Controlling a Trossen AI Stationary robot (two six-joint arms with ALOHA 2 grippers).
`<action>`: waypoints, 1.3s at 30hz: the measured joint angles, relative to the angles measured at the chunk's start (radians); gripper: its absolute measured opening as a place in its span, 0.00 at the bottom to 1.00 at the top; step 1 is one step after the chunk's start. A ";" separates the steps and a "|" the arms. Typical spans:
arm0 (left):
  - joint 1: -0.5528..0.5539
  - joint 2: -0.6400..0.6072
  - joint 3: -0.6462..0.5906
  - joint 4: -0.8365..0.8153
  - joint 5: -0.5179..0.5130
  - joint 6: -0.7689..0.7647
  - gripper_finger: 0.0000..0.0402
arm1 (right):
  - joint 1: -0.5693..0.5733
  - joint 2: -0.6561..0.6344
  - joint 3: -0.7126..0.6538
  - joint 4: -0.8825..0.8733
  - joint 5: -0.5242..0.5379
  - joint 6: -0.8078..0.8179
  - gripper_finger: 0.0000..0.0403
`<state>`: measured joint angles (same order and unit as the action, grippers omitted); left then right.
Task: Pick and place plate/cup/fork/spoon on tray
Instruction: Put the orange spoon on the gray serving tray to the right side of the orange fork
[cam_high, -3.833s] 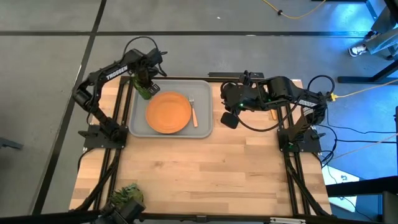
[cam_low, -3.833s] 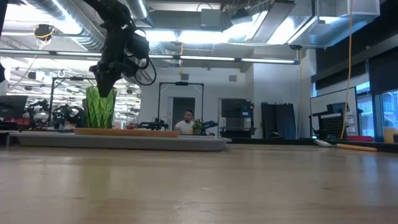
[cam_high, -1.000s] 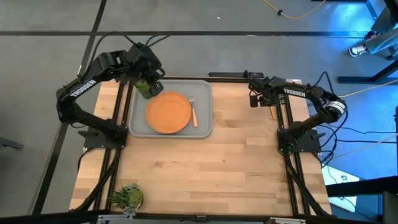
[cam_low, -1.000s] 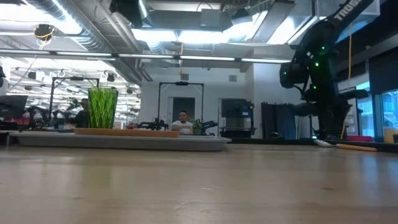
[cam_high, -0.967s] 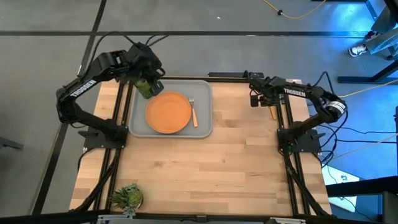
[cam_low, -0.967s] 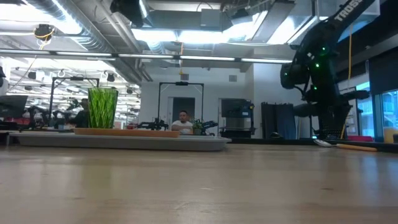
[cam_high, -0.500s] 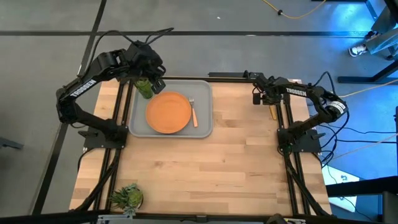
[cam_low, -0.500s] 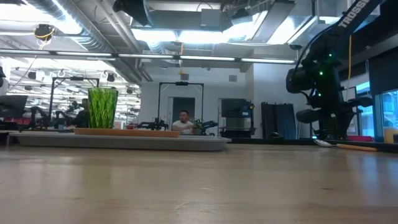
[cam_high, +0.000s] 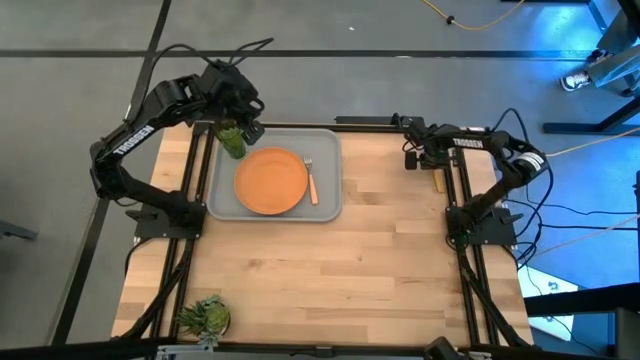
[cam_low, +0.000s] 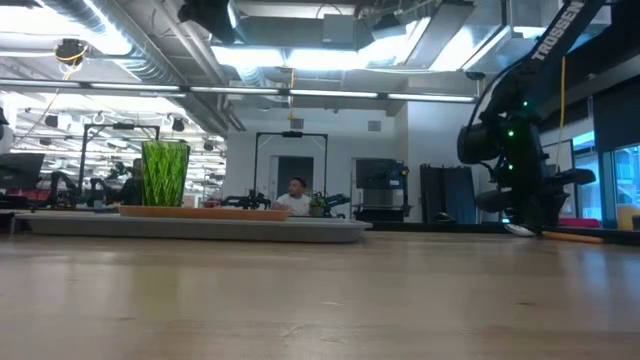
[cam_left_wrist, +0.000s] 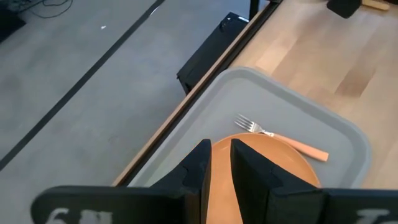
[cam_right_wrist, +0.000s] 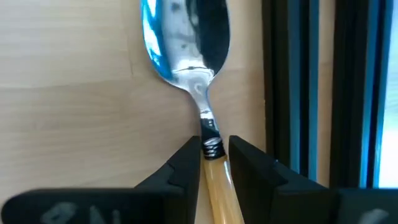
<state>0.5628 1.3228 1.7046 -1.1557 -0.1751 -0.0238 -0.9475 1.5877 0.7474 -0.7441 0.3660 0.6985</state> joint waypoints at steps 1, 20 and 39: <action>0.003 0.000 0.000 0.000 0.000 0.000 0.13 | 0.000 0.009 0.000 0.000 0.001 -0.001 0.22; 0.011 0.000 0.000 -0.001 0.001 0.003 0.13 | -0.006 0.032 0.003 0.013 -0.045 -0.026 0.08; 0.011 0.000 0.000 -0.002 0.001 0.034 0.13 | 0.106 -0.045 0.080 -0.080 -0.198 -0.077 0.00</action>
<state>0.5739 1.3224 1.7046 -1.1577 -0.1743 0.0097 -0.8415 1.5425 0.8272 -0.8242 0.1682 0.6218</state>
